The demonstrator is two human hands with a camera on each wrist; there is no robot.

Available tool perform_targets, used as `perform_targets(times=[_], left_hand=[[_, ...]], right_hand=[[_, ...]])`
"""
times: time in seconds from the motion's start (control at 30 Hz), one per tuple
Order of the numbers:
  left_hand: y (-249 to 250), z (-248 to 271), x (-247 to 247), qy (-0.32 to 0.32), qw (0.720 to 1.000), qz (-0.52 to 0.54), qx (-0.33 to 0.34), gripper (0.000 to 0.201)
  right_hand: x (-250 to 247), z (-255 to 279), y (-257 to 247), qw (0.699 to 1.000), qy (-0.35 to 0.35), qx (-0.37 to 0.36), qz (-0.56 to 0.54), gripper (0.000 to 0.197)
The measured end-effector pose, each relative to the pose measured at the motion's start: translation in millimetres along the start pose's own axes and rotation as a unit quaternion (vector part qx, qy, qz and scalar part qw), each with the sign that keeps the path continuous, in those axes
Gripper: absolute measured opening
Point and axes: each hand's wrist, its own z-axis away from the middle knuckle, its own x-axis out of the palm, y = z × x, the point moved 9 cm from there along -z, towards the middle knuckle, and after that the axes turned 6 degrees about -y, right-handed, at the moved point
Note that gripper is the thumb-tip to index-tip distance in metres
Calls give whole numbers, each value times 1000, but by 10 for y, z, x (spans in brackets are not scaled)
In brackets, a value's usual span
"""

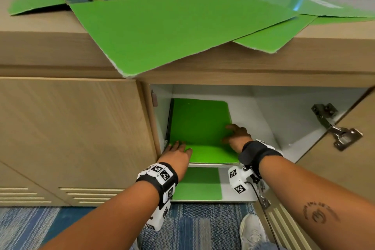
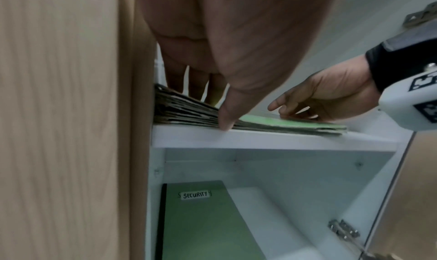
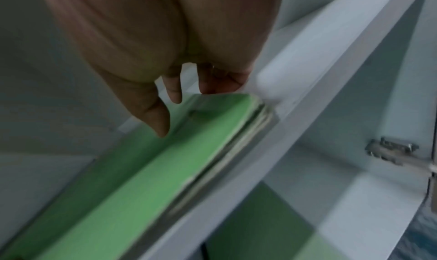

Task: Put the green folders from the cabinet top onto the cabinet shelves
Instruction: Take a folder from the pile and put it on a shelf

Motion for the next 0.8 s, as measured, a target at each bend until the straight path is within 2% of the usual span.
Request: perform_targets(times=[0.1,0.2,0.27,0.4,0.5,0.67,0.8], left_hand=[[19,1,-23,7,1000,4,-6,59],[11,40,-120,23,999,27,-6,60],[1,116,-241,46,998,47,1,56],[40,406,-622,125,989,80,28,53],[126,763,-1043,197,975,89,53,53],[292,1468,-1820,316,943,77,76,51],[358,1951,-2271,360,927,76,68,49]], right_hand=[[30,48,-52,994,0,-4,110,80],[-9,131,-107,993,-17,-9,113,86],[-111,256,-206,994,-3,-26,103,81],[-324,603,-493,992,43,-117,-32,63],[-457,1012,-738,974,38,-176,-136,46],[-747,1881,-1240,945,34,-269,-181,35],[-1051,2517,-1579,923,21,-318,-215,29]])
